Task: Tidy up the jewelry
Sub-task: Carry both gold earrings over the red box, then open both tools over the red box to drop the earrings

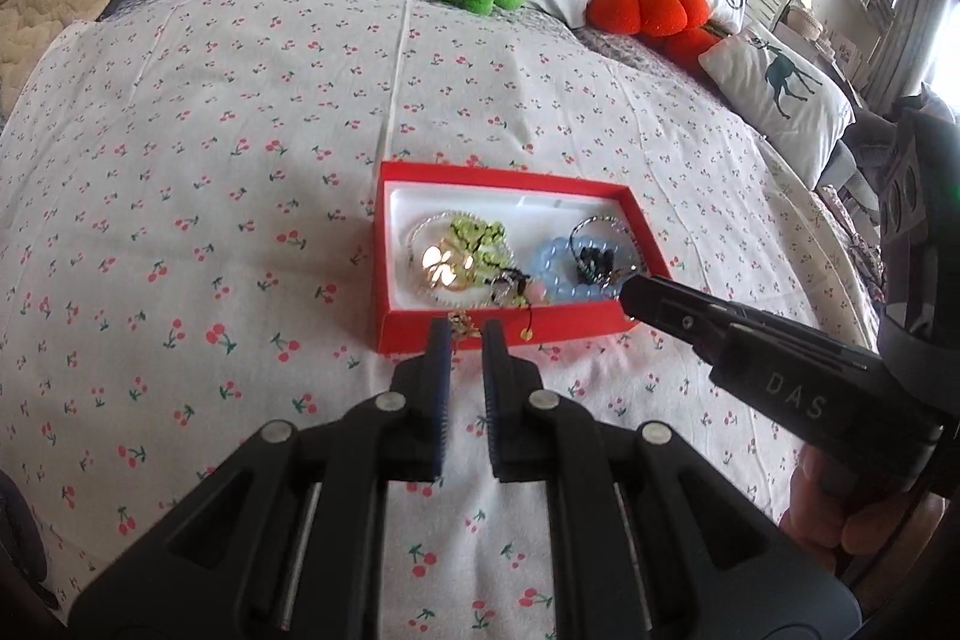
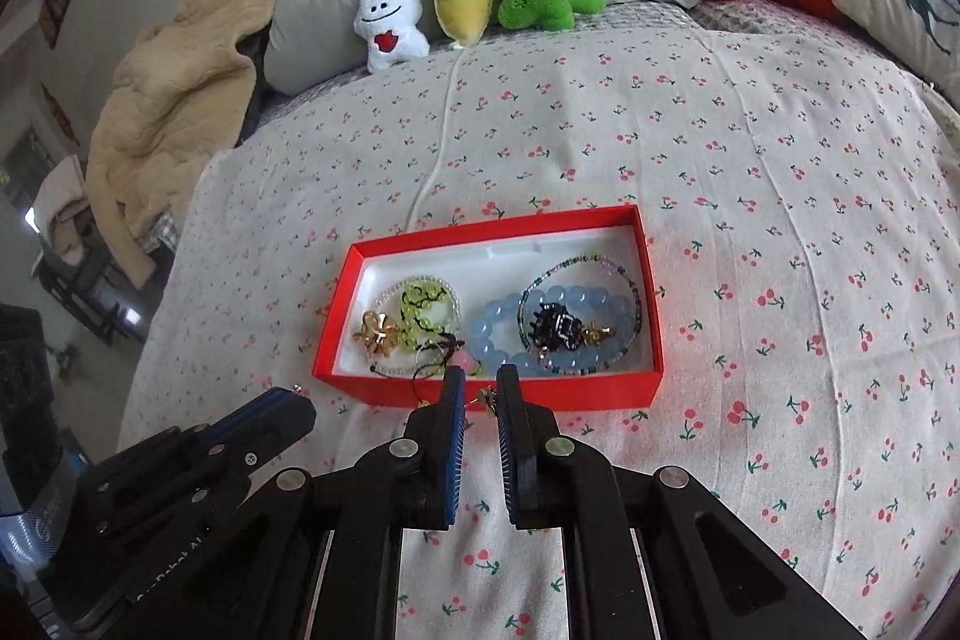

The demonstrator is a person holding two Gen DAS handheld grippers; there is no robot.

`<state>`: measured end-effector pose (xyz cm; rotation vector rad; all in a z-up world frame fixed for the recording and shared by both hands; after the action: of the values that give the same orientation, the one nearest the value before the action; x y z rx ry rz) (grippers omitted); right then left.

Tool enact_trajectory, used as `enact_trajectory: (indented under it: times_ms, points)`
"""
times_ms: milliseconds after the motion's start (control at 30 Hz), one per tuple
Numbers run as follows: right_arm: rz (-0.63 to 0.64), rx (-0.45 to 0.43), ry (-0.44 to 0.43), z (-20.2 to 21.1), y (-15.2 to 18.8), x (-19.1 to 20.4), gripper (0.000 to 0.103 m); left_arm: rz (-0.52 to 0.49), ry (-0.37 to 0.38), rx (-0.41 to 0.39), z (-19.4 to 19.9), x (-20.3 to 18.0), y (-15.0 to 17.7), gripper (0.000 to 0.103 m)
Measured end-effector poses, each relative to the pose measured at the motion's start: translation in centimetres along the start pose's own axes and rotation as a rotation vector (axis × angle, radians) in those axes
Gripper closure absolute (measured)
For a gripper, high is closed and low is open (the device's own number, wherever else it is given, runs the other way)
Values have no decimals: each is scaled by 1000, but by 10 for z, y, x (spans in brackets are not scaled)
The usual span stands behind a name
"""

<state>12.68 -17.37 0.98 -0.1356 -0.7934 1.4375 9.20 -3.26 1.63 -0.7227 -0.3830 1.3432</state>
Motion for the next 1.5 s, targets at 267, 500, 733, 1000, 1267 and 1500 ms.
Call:
enact_trajectory:
  times_ms: [267,500,733,1000,1267,1500]
  points:
    - [-106,-9,14,-17,-30,-23,92,-60,19,-25,-29,-14,-36,91]
    - [-145,-9,30,-26,-44,-42,92,-90,28,-58,-44,-18,-49,89]
    - [-147,-15,11,-32,-50,-36,92,-21,7,-53,-35,-7,-42,78]
    - [-97,-29,39,-40,-55,-24,92,16,-52,-12,-20,19,-20,73]
    - [-54,-83,87,-9,-48,-23,43,-23,-142,10,-3,33,0,32]
    - [-33,-122,117,36,-32,-23,32,-31,-200,73,11,30,15,16]
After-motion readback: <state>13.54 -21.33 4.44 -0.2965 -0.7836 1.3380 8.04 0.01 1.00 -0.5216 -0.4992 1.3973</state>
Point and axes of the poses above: each gripper's, at about its wrist camera, not at the fingertips, and z roughly against the way its jaws point, x to its left, y to its underside, the point moved 3 cm from there along -z, roughly the way its jaws point, and after that the axes turned 9 degrees about -z, right-handed, at the moved point
